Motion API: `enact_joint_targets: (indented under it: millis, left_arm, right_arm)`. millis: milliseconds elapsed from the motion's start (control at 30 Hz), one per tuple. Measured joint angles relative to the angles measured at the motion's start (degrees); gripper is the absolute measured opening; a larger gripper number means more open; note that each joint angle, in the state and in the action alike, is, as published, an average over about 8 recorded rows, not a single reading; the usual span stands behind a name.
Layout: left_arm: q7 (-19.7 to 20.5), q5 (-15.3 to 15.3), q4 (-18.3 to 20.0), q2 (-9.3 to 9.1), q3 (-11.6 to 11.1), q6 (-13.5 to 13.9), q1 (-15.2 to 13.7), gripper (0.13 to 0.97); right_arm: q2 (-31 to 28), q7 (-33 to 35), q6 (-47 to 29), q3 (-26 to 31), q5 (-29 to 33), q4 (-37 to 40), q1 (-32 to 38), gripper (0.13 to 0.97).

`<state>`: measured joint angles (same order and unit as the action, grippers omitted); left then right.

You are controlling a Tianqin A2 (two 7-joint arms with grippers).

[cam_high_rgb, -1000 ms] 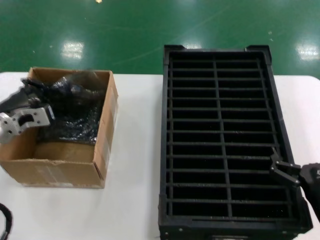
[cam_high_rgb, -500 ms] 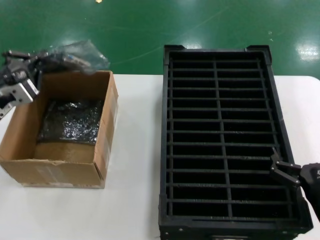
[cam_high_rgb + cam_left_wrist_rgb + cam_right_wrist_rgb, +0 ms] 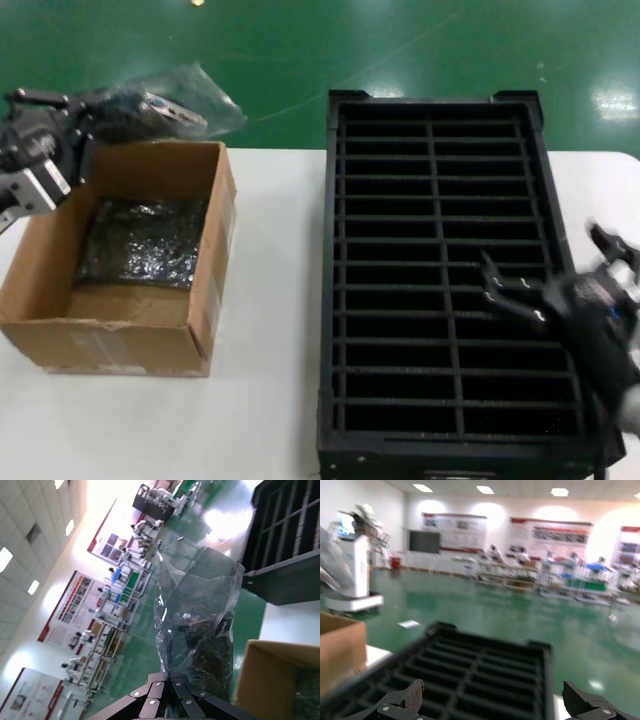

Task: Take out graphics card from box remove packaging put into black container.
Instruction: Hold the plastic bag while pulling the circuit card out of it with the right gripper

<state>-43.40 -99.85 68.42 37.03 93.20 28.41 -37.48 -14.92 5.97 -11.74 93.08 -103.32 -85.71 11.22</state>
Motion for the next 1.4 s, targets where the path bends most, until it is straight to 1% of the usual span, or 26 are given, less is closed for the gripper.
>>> enact_joint_targets:
  millis: [167, 300, 433, 567, 767, 900, 1033, 1067, 1333, 1400]
  left_arm:
    - [-0.49, 0.72, 0.67, 0.50, 0.61, 0.90, 1.15, 0.140]
    - [-3.04, 1.29, -0.48, 0.30, 1.24, 1.88, 1.11, 0.140]
    - [-7.15, 1.58, -2.67, -0.39, 1.72, 3.05, 0.34, 0.140]
    - [-11.02, 1.65, -4.77, -1.16, 2.01, 4.08, -0.62, 0.140]
    - [-14.55, 1.48, -6.91, -2.11, 2.18, 5.18, -1.66, 0.140]
    - [-15.61, 1.27, -7.28, -2.42, 2.10, 5.63, -1.81, 0.140]
    - [-15.82, 1.05, -6.64, -2.36, 1.89, 5.96, -1.29, 0.140]
    - [-15.79, 0.98, -6.36, -2.31, 1.83, 6.04, -1.06, 0.140]
    - [-15.45, 0.19, -3.44, -1.77, 1.13, 6.90, 1.50, 0.140]
    - [-15.47, -0.05, -2.79, -1.65, 0.89, 7.14, 2.04, 0.140]
  right_arm:
    - [4.45, 8.72, -9.91, -0.05, -3.59, 8.11, 8.64, 0.966]
    - [8.13, 13.47, -16.06, 0.81, -5.77, 14.71, 14.51, 0.966]
    - [10.93, 15.37, -19.58, 2.45, -6.64, 19.61, 18.11, 0.966]
    - [12.72, 15.79, -21.47, 4.18, -6.79, 22.35, 19.64, 0.950]
    - [14.15, 15.69, -23.30, 6.61, -6.94, 24.79, 20.67, 0.923]
    - [14.58, 15.95, -24.34, 8.24, -7.57, 26.42, 21.51, 0.869]
    - [14.77, 16.66, -25.40, 9.90, -8.78, 28.31, 22.72, 0.815]
    - [14.80, 16.95, -25.68, 10.30, -9.17, 28.83, 23.07, 0.815]
    - [14.89, 20.95, -27.45, 12.61, -13.35, 33.63, 26.34, 0.641]
    - [14.90, 22.15, -27.76, 13.10, -14.62, 35.04, 27.18, 0.641]
